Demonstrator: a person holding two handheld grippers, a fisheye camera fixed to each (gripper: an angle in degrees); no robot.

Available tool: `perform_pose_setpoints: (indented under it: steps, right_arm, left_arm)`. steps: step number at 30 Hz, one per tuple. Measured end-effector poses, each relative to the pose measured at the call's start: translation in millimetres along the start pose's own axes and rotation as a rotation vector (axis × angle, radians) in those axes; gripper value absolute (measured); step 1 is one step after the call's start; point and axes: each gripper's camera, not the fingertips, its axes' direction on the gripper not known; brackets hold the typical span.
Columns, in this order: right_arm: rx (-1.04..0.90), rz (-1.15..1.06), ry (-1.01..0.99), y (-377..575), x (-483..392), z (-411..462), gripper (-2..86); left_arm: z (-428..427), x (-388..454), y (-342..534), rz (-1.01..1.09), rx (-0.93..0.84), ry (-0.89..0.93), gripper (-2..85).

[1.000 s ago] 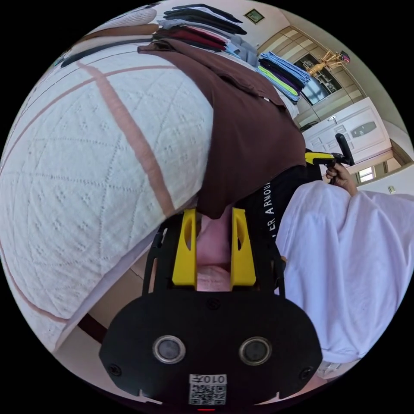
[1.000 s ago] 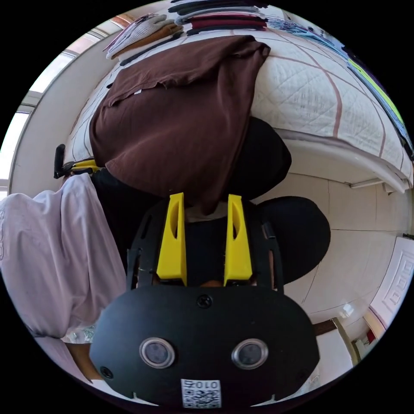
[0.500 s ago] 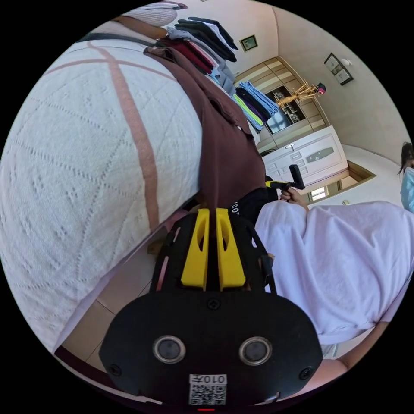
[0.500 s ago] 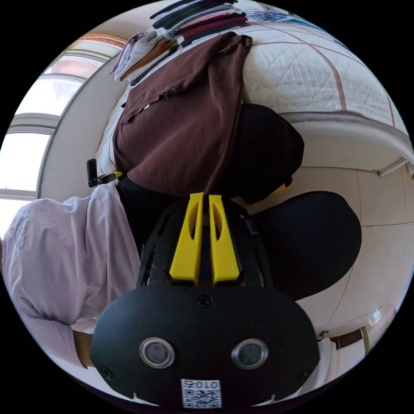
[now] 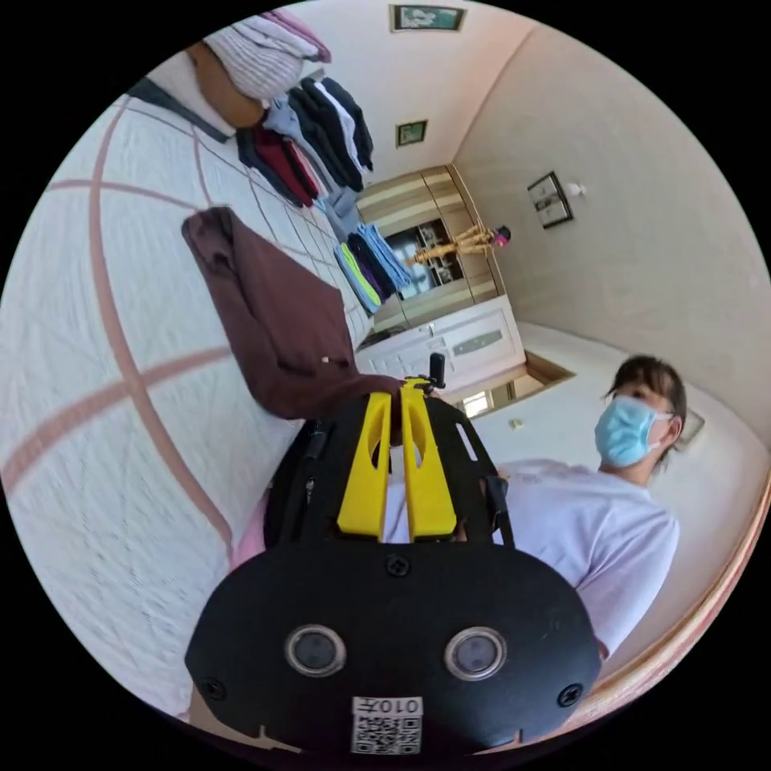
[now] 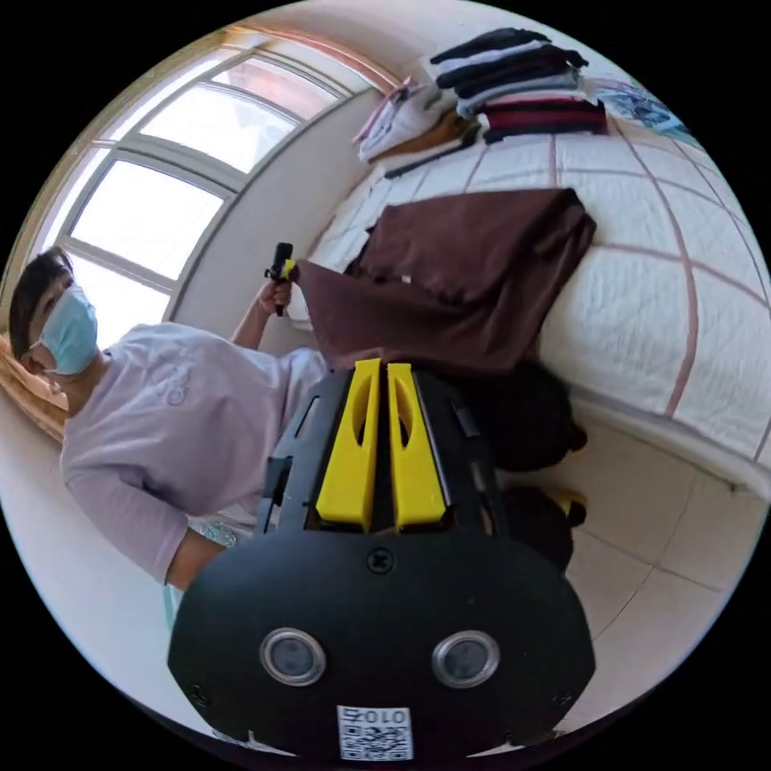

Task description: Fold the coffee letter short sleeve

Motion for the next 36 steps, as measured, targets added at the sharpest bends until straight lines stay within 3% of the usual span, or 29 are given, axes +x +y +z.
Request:
perform_pose_setpoints:
  steps: [4,9,14,16,20,26,31,36]
  right_arm:
    - [0.175,0.193,-0.124,-60.1,90.3,-36.8,4.0]
    - [0.351,0.462,-0.264,-84.8,189.6,-17.3,5.0]
    - [0.474,0.415,0.028,-65.9,175.2,-19.9,7.8]
    - [0.505,0.343,0.112,-50.3,155.1,-25.7,8.4]
    - [0.376,0.135,0.289,-18.0,98.1,-3.0,9.2]
    - [0.121,0.134,0.384,13.9,73.8,55.9,10.7]
    - [0.162,0.115,0.362,13.4,56.7,62.6,10.9]
    - [0.107,0.118,0.386,5.4,51.7,71.1,11.0]
  left_arm:
    - [-10.6,-43.5,-61.9,-0.135,0.104,-0.008,1.9]
    - [3.7,-94.3,-85.1,-0.251,0.187,0.038,4.0]
    - [-4.7,-68.0,-64.6,-0.169,0.149,-0.131,5.7]
    - [-8.8,-39.7,-46.8,-0.102,0.088,-0.321,6.5]
    - [20.6,-1.5,-28.5,0.017,-0.024,-0.548,7.9]
    - [93.7,22.0,-28.2,0.171,-0.163,-0.711,8.9]
    - [123.0,42.1,-38.1,0.264,-0.185,-0.84,8.5]
    - [138.1,37.0,-46.0,0.245,-0.186,-0.845,6.4]
